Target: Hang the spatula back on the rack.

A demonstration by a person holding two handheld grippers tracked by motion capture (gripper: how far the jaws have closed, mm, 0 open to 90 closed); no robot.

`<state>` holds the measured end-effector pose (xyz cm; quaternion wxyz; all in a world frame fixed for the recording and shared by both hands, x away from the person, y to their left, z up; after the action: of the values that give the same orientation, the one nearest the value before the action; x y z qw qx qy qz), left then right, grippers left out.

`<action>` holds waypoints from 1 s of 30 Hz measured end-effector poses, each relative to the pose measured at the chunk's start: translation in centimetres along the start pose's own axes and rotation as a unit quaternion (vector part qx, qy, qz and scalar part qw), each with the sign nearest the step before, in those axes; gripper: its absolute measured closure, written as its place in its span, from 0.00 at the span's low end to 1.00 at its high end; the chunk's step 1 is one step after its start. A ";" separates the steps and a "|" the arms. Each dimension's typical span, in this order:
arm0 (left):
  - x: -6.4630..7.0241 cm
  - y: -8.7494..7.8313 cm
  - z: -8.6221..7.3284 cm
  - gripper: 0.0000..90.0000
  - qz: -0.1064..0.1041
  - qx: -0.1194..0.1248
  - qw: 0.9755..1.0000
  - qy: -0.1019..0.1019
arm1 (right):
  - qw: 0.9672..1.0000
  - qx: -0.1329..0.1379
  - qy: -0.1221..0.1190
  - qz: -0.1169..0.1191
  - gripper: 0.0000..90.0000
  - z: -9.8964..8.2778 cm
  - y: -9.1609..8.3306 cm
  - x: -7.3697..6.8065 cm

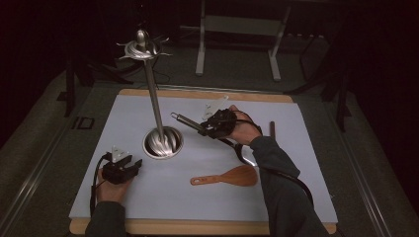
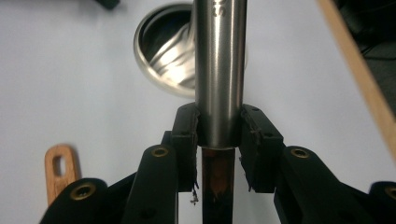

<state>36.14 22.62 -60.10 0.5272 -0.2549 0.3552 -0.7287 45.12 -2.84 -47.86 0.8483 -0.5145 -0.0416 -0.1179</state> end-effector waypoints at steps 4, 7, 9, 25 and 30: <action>0.0 0.0 0.0 0.61 0.000 0.000 1.000 -0.001 | 0.999 0.028 0.006 -0.014 0.77 1.0 -1.0 0.2; 0.0 0.0 0.0 0.61 0.000 0.000 1.000 0.000 | 0.999 0.044 0.011 -0.021 0.77 1.4 -1.5 0.3; 0.0 0.0 0.0 0.61 0.000 0.001 1.000 0.000 | 0.998 0.062 0.018 -0.027 0.77 1.8 -2.1 0.4; -0.1 0.0 0.0 0.60 0.001 0.002 1.000 -0.002 | 0.977 0.196 0.076 -0.029 0.77 3.8 -5.7 0.9; -0.1 0.0 0.0 0.60 0.001 0.003 1.000 -0.002 | 0.972 0.221 0.077 -0.027 0.77 4.6 -6.4 0.8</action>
<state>36.15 22.69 -60.05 0.5293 -0.2550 0.3521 -0.7286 44.55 -1.76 -40.01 0.9382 -0.3022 -0.0152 -0.1681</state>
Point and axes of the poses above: each handheld gripper's, and its own axes: y roughly forward along the jaws, z roughly out of its top, x roughly to its right, the point moved 9 cm from there along y, roughly forward along the jaws, and after that the axes turned 11 degrees about -x, right-handed, at the moved point
